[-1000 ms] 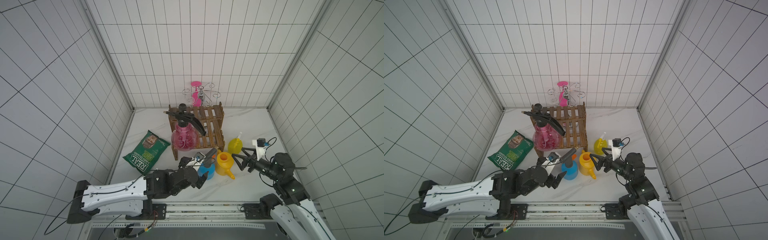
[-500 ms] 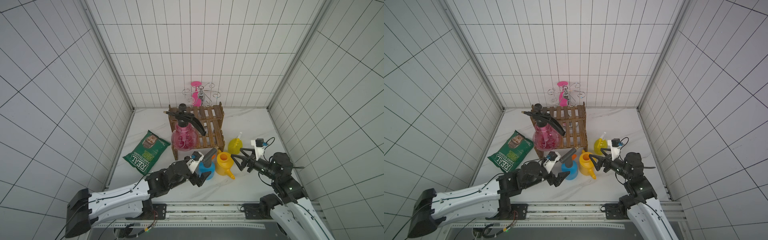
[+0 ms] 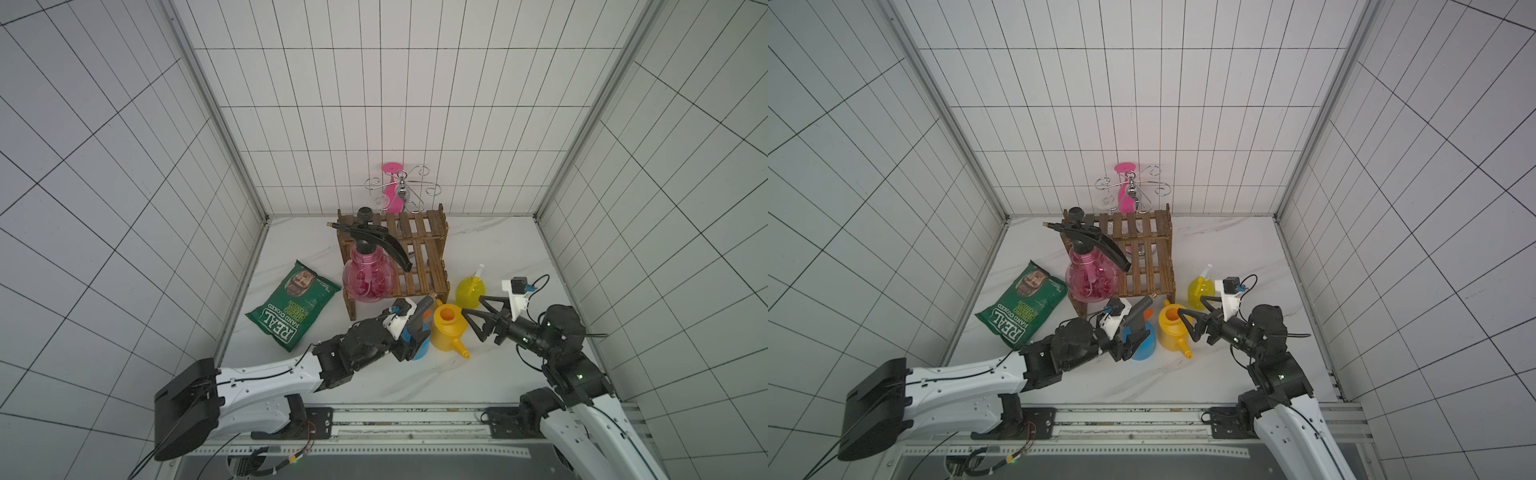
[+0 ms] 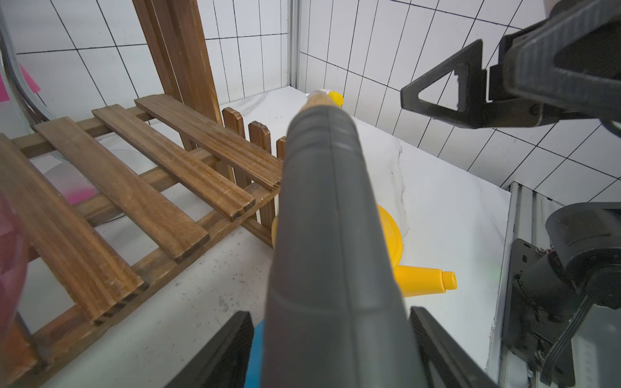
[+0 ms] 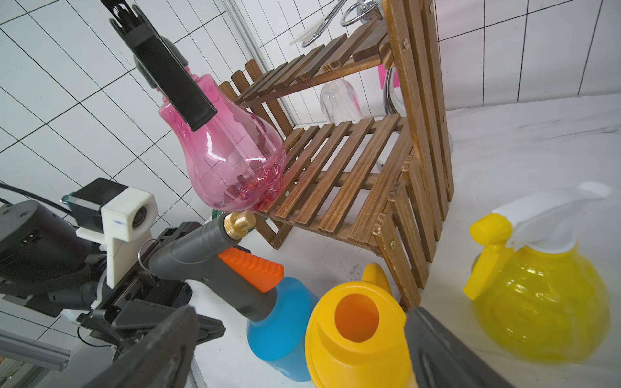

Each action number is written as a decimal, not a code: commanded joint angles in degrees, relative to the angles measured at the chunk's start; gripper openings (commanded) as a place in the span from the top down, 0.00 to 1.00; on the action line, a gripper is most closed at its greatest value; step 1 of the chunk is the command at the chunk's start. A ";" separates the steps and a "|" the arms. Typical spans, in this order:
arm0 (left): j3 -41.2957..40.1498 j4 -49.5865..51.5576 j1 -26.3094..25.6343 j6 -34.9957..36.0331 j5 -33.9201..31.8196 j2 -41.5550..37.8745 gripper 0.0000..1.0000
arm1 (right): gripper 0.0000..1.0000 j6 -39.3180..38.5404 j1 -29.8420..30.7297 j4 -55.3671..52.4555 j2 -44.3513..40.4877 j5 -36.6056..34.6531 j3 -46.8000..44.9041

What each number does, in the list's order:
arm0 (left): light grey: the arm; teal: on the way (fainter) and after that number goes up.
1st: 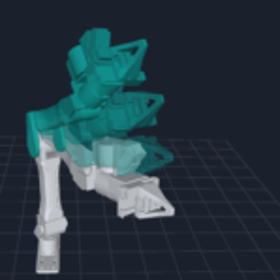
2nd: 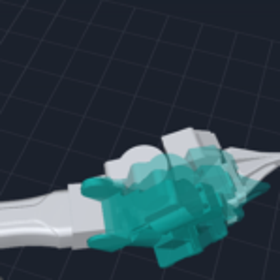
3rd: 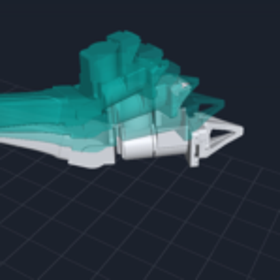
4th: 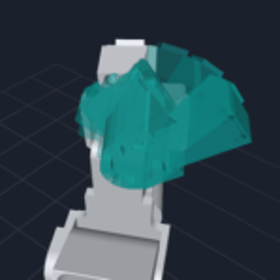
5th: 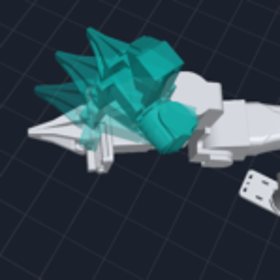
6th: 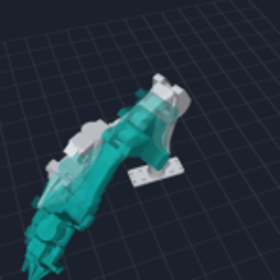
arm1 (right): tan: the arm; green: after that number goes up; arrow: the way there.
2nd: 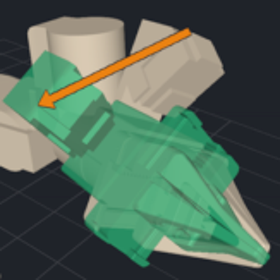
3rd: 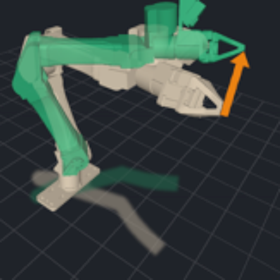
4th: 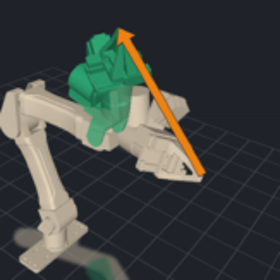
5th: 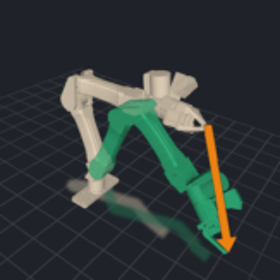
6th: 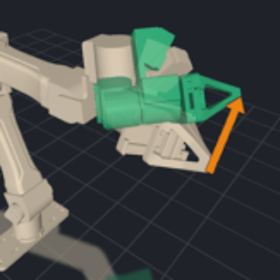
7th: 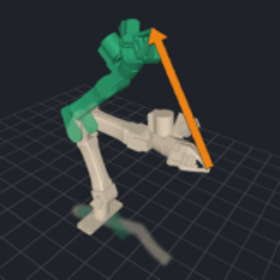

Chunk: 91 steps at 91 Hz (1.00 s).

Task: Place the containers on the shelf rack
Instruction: 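Pick up a container from the center of the board.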

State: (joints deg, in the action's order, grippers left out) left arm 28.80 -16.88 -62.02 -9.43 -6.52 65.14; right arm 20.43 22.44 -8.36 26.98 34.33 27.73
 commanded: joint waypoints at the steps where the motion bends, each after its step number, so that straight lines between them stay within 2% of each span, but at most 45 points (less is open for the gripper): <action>1: -0.21 -3.79 0.27 1.30 1.65 1.77 0.32 | 0.01 0.49 -0.99 1.56 -0.49 1.08 -0.57; 15: -0.05 -3.44 0.23 2.15 2.00 2.55 0.45 | 0.01 0.49 -1.14 1.52 -0.73 1.23 -0.61; 26: 0.07 -2.48 0.24 2.58 2.10 1.89 0.70 | 0.01 0.58 -1.17 1.57 -0.86 1.30 -0.66; 40: -0.02 -1.26 0.33 2.88 3.21 0.39 0.84 | 0.01 0.67 -1.30 1.57 -1.21 1.54 -0.74; 53: 1.95 6.59 0.34 3.34 5.48 -4.16 0.98 | 0.01 0.67 -1.46 1.43 -1.85 1.62 -0.83; 66: 6.67 23.19 0.78 4.56 8.89 -14.25 1.00 | 0.01 0.67 -1.69 1.35 -2.57 1.32 -1.00; 74: 11.68 31.46 1.11 4.08 6.97 -22.13 1.00 | 0.01 0.76 -1.72 1.42 -2.96 1.06 -1.16; 79: 14.68 33.47 1.15 2.89 5.11 -25.72 1.00 | 0.01 0.83 -1.85 1.53 -3.15 0.86 -1.26; 91: 23.13 34.31 1.86 2.02 6.61 -28.57 1.00 | 0.01 1.03 -1.91 1.53 -3.28 1.08 -1.23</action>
State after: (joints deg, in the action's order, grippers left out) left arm 44.91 14.41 -60.90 -6.52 -0.34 38.79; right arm 20.86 21.26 -8.01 24.32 35.14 27.05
